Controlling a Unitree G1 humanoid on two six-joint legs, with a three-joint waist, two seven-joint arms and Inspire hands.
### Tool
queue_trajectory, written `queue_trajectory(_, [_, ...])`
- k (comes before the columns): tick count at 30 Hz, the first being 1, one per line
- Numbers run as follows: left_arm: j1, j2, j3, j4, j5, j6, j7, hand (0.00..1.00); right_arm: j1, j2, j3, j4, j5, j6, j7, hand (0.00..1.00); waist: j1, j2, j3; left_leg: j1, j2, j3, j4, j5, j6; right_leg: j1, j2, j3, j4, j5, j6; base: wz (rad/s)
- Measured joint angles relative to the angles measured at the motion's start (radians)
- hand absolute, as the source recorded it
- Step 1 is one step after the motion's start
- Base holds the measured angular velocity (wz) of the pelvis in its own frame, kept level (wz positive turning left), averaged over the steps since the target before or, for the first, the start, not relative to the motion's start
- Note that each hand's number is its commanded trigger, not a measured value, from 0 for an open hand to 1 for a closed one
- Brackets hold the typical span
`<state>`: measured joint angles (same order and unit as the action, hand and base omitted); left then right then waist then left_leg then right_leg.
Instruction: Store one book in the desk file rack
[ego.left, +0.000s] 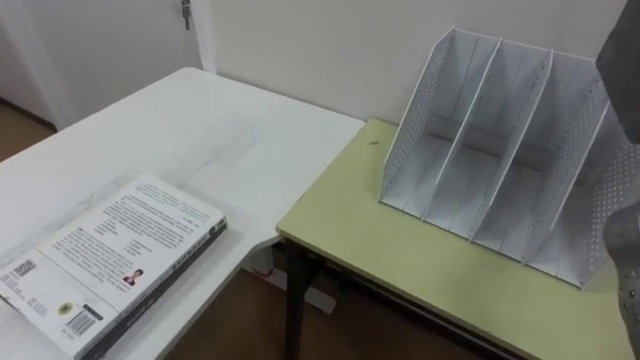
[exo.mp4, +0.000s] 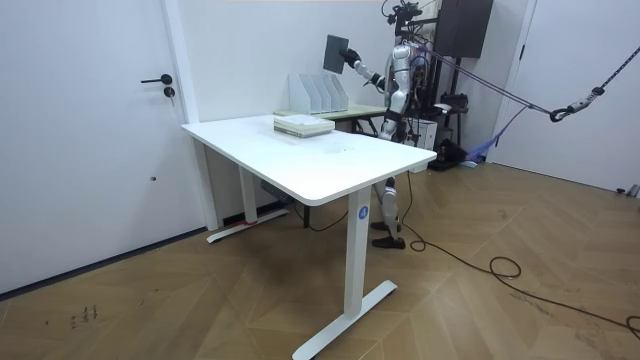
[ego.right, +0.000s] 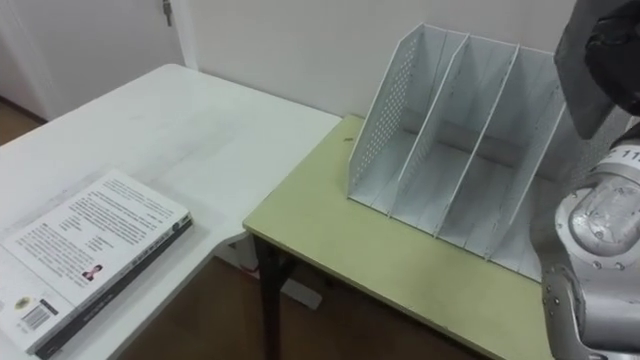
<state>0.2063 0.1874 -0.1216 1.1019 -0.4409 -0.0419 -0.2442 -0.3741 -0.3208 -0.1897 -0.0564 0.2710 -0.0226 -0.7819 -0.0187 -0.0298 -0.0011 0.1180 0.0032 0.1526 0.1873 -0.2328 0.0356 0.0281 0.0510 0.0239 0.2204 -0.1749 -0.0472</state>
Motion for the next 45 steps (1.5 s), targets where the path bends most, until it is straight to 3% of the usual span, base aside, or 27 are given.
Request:
queue_trajectory(8, [-0.008,0.001,0.001,0.009,0.000,-0.002,-0.003,0.00,-0.017,0.000,0.001,0.000,-0.001,0.000,0.006,1.00,0.006,-0.006,0.0038,-0.002,0.000,0.000,0.000,0.000,0.000,-0.001,0.001,0.001,-0.001,0.000,0.000,0.00])
queue_trajectory(22, [-0.017,-0.004,-0.003,0.009,0.002,0.002,0.000,0.00,-0.018,0.000,0.005,0.020,-0.001,0.000,0.044,1.00,0.026,0.005,0.0005,-0.002,-0.001,-0.016,0.000,0.000,0.000,0.007,0.001,-0.008,-0.003,0.001,-0.001,0.03])
queue_trajectory(37, [-0.018,0.004,0.000,-0.022,0.016,0.038,0.001,0.00,-0.018,0.000,0.040,0.147,0.001,0.003,0.080,1.00,0.041,-0.006,0.0015,-0.007,0.002,-0.017,-0.002,0.001,-0.001,0.006,0.001,-0.019,-0.016,0.004,-0.004,-0.01])
queue_trajectory(39, [-0.020,0.004,0.000,-0.023,0.016,0.042,0.001,0.00,-0.018,0.000,0.052,0.177,0.003,0.029,0.097,1.00,0.049,-0.011,0.0020,-0.005,0.003,-0.019,-0.003,0.000,-0.001,0.006,0.000,-0.031,-0.016,0.005,-0.006,-0.11])
queue_trajectory(45, [-0.027,0.008,0.010,-0.023,0.023,0.058,-0.001,0.00,-0.023,-0.018,0.048,0.221,0.033,0.060,0.107,1.00,0.050,-0.026,0.0011,-0.020,0.001,-0.025,0.001,0.001,-0.002,0.003,-0.007,-0.063,-0.016,0.006,-0.005,0.07])
